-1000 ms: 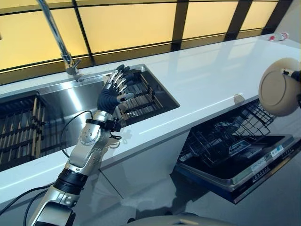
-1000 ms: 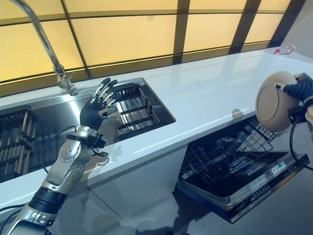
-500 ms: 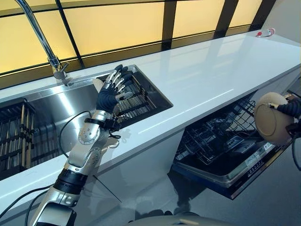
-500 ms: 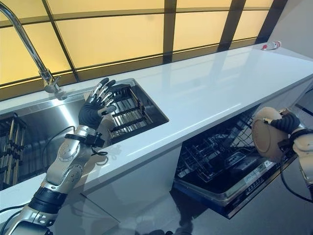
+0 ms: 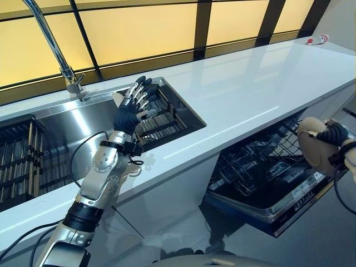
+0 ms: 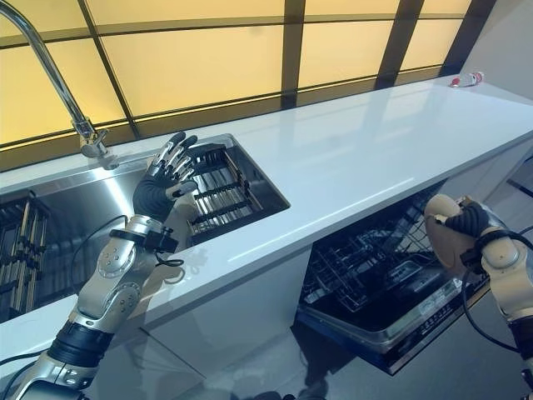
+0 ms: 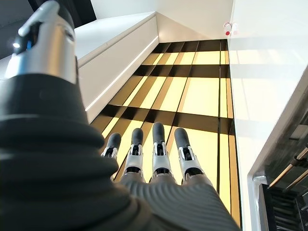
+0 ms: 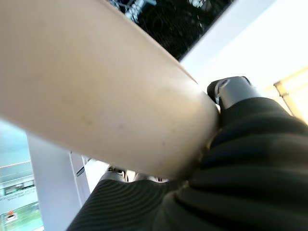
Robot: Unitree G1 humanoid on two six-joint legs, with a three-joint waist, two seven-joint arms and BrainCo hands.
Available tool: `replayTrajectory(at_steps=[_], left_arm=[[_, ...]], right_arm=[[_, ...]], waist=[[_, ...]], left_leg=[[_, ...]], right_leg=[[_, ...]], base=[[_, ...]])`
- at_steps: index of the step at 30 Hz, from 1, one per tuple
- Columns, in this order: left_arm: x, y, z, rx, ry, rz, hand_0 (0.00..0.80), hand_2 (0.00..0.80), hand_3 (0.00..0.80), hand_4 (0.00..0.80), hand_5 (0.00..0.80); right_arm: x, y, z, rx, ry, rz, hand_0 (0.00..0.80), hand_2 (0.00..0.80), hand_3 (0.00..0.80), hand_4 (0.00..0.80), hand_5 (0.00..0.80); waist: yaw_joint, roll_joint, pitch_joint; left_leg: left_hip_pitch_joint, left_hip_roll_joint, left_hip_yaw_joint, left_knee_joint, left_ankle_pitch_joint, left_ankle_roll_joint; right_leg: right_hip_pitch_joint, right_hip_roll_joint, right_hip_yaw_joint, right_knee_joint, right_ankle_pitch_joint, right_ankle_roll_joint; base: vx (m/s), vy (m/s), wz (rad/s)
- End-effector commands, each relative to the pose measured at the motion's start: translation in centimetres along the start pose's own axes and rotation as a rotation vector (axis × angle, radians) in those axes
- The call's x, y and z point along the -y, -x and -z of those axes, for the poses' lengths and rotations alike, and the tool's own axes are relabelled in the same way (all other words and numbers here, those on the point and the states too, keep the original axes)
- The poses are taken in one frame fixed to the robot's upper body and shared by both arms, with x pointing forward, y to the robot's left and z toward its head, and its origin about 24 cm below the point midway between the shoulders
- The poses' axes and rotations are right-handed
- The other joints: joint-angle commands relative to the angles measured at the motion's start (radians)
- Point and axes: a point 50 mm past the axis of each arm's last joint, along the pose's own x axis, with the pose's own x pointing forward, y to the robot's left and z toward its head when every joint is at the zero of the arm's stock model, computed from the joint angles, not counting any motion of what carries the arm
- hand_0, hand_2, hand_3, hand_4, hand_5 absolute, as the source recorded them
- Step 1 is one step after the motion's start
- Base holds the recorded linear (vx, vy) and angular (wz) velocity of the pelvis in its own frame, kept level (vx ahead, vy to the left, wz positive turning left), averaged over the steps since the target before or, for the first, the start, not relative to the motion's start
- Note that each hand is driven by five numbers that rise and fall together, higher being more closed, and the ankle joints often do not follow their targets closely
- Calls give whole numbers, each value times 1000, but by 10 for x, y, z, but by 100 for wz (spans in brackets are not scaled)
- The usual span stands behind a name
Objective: Take plates into dishwasher
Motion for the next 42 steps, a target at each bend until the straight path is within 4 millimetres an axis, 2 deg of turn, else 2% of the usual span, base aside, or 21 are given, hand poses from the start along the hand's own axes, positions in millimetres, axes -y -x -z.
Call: replayTrajectory(at_steps=[1, 7, 12, 21, 31, 42], left_arm=[[8, -10, -17, 90, -10, 46, 0, 0, 0, 0, 0], [11, -10, -15, 88, -5, 62, 0, 0, 0, 0, 0], [12, -9, -13, 84, -5, 72, 0, 0, 0, 0, 0], [11, -9, -13, 79, -19, 81, 0, 0, 0, 0, 0], [15, -15, -20, 106, -43, 117, 0, 0, 0, 0, 0], [16, -20, -29, 138, -72, 137, 0, 0, 0, 0, 0]], right_arm=[[18, -12, -14, 55, -38, 124, 800, 800, 800, 800, 800], [-7, -19, -15, 50, -114, 101, 800, 800, 800, 800, 800], [-30, -22, -17, 50, -107, 56, 800, 800, 800, 800, 800], [-53, -28, -28, 59, -124, 24, 800, 800, 800, 800, 800], [-69, -40, -37, 30, -151, -9, 800, 800, 800, 800, 800], [-66, -47, -28, -42, -178, 11, 800, 800, 800, 800, 800]], waist=[[64, -8, -30], [84, 2, -22], [100, 8, -17], [124, 20, 4], [150, 45, 41], [167, 81, 80]], left_leg=[[26, -53, -12, 7, -106, 84], [22, -57, -23, 7, -98, 84], [20, -60, -35, 7, -97, 86], [18, -62, -50, 7, -92, 86], [5, -68, -79, 7, -81, 84], [-10, -77, -110, 7, -70, 80]], right_leg=[[-16, 65, -68, 7, 2, 5], [-16, 57, -91, 7, 4, 3], [-14, 52, -106, 7, 1, 2], [-12, 46, -126, 7, -1, -1], [-15, 37, -153, 7, -4, -7], [-21, 29, -175, 7, -7, -9]], base=[[5, -44, 2], [2, -37, 4], [20, -38, 7], [23, -56, 4], [0, -69, 9], [-21, -46, 9]])
